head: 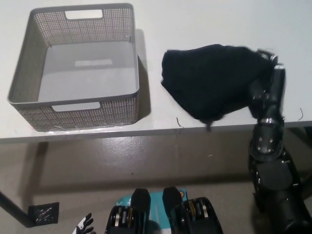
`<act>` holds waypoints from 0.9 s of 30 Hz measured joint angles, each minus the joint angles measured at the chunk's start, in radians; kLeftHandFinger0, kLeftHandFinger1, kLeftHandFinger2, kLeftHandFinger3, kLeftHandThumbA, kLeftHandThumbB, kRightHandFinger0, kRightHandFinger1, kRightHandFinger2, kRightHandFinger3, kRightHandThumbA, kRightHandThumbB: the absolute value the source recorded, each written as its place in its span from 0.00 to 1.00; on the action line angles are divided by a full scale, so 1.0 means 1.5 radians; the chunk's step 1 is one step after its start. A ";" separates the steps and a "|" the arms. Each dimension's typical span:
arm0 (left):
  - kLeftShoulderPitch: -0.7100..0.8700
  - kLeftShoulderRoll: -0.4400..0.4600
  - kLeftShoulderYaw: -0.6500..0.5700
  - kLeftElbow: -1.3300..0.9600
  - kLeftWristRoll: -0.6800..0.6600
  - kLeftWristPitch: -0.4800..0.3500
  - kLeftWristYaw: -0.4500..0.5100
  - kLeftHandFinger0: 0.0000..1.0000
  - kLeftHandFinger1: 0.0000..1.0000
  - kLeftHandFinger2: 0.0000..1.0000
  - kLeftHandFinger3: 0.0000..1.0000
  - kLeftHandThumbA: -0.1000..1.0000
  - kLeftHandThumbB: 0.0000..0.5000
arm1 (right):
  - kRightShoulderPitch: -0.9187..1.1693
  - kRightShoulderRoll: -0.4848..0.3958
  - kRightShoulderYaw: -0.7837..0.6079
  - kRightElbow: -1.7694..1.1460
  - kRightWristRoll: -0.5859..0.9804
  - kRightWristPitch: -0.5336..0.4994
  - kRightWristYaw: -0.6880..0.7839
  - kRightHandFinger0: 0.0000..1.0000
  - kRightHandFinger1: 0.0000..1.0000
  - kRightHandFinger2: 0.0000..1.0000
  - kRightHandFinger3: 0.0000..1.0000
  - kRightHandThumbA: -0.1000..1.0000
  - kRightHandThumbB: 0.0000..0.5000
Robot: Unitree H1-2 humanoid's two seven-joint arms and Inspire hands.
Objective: Use the right hand to pick up a t shirt on the right hand side and place it into a contianer on the left side
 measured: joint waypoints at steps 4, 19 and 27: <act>-0.001 -0.003 0.000 0.001 0.000 0.000 0.000 0.79 0.91 1.00 1.00 1.00 0.35 | -0.021 0.011 -0.027 -0.060 0.047 0.042 0.021 0.00 0.00 0.11 0.12 0.40 0.00; -0.007 -0.005 -0.006 0.005 0.000 0.005 -0.004 0.78 0.92 1.00 1.00 1.00 0.41 | -0.074 0.072 -0.107 -0.228 0.246 0.229 0.061 0.00 0.00 0.30 0.60 0.32 0.00; -0.013 -0.015 -0.019 0.004 0.000 0.009 -0.008 0.76 0.87 0.97 1.00 1.00 0.41 | -0.193 0.142 -0.110 -0.246 0.308 0.296 0.060 0.00 0.00 0.34 0.65 0.28 0.00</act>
